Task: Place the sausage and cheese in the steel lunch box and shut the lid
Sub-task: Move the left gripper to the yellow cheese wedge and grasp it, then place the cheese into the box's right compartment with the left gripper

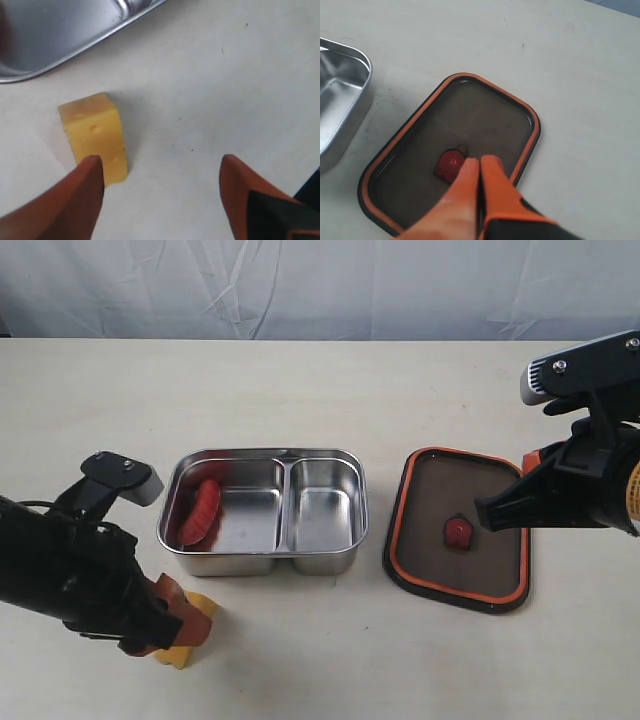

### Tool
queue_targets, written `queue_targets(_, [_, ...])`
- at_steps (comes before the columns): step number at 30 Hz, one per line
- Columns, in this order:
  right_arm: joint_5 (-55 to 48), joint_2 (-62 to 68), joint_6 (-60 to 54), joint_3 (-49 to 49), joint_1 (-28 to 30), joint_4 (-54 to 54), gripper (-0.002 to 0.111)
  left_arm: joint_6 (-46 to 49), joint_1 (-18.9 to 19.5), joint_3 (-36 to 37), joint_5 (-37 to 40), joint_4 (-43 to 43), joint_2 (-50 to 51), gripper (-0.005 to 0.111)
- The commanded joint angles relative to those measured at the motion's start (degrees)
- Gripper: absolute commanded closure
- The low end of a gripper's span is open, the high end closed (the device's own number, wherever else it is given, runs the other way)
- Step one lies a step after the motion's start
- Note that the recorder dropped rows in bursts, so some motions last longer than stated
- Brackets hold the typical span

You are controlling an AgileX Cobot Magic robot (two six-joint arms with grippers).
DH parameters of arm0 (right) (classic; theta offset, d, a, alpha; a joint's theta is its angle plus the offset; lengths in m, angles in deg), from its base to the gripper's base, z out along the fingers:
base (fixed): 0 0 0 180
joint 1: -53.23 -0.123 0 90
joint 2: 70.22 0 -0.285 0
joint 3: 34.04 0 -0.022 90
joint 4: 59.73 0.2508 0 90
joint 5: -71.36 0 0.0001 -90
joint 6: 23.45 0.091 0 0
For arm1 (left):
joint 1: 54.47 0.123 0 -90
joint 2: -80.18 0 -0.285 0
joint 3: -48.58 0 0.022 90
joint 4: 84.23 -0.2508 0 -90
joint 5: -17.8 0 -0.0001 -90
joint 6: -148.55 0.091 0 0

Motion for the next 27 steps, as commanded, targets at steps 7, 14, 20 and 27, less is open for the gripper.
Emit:
queue_targets(7, [-0.43, -0.33, 0.02, -0.19, -0.14, -0.16, 0.108, -2.89, -0.35, 0.15, -6.06, -2.76, 0.02, 0.043])
queue_targets(14, [-0.43, -0.33, 0.02, -0.19, -0.14, -0.16, 0.108, -3.02, -0.35, 0.15, -7.49, -3.89, 4.75, 0.043])
queue_targets(20, [-0.43, -0.33, 0.02, -0.19, -0.14, -0.16, 0.108, -1.89, -0.35, 0.05, -10.66, -0.54, 10.69, 0.043])
queue_targets(27, [-0.43, -0.33, 0.02, -0.19, -0.14, -0.16, 0.108, -1.24, -0.35, 0.05, -13.56, 0.24, 15.05, 0.043])
